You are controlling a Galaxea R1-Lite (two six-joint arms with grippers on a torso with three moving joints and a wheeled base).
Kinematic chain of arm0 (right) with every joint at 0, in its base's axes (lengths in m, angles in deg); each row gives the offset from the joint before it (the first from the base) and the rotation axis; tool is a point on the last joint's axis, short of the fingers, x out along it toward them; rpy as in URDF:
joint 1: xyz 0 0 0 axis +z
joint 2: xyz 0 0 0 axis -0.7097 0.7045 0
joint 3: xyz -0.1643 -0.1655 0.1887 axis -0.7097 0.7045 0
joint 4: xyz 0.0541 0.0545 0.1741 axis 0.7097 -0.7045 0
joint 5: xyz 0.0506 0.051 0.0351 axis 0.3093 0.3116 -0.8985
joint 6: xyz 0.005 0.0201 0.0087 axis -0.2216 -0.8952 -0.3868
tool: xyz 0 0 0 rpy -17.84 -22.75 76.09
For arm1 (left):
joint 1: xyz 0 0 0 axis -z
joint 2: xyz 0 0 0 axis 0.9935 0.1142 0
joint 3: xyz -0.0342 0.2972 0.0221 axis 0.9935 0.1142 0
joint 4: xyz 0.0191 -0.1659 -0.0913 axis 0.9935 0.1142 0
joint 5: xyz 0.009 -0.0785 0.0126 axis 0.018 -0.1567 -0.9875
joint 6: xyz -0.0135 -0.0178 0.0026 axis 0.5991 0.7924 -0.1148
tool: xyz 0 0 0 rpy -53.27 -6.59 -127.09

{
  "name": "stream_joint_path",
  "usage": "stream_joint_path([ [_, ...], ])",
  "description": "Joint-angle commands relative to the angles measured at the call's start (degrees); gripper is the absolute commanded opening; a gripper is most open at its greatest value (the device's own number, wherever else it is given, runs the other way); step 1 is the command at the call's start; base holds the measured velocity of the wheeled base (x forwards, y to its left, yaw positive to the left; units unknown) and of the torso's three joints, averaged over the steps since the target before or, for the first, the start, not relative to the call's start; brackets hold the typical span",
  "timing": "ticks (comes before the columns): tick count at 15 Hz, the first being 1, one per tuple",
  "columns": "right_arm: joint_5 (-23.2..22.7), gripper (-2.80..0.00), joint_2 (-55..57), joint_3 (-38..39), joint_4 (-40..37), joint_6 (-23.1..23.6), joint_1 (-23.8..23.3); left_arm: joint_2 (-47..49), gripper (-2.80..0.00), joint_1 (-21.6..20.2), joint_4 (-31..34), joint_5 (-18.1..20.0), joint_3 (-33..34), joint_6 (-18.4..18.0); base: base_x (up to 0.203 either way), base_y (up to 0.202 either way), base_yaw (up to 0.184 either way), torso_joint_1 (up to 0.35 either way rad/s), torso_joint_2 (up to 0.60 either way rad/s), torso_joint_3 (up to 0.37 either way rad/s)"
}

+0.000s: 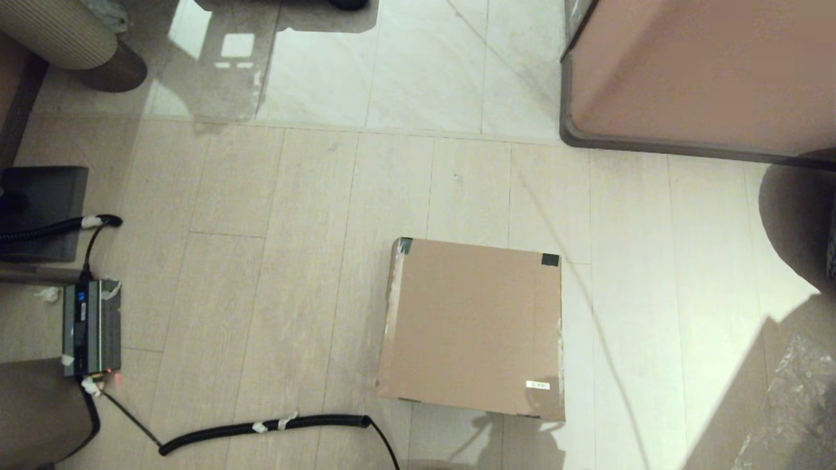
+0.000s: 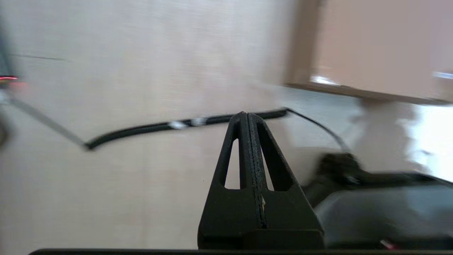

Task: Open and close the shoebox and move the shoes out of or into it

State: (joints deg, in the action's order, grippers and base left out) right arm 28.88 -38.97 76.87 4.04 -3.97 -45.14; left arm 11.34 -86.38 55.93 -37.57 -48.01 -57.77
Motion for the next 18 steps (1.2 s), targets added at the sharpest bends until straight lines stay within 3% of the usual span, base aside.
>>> stream_joint_path([
  [1,0.07,-2.8,0.09,0.03,-0.16,-0.05,0.01,-2.28,-2.8,4.57,1.37,-1.05,0.03,0.5,0.0,0.0,0.0,0.0,0.0,0.0],
  [3,0.08,-2.8,0.09,-0.06,-0.16,-0.14,0.01,-6.36,-2.8,4.3,2.42,-1.77,-0.26,-0.37,0.0,0.0,0.0,0.0,0.0,0.0],
  [6,-0.1,-2.8,0.09,0.03,-0.16,0.04,0.01,-15.37,-2.8,3.67,2.57,-1.63,-0.2,-8.95,0.0,0.0,0.0,0.0,0.0,0.0],
  [7,-0.1,-2.8,0.09,0.03,-0.16,0.05,0.01,-15.77,-2.8,3.46,2.8,-4.37,0.11,-9.98,0.0,0.0,0.0,0.0,0.0,0.0],
  [11,-0.1,-2.8,0.09,0.03,-0.16,0.27,0.01,-14.58,-2.8,3.23,10.18,-4.46,-1.53,-9.36,0.0,0.0,0.0,0.0,0.0,0.0],
  [18,-0.1,-2.8,0.09,0.03,-0.16,0.3,0.01,-15.58,-2.8,3.25,10.01,-4.84,-1.54,-5.1,0.0,0.0,0.0,0.0,0.0,0.0],
])
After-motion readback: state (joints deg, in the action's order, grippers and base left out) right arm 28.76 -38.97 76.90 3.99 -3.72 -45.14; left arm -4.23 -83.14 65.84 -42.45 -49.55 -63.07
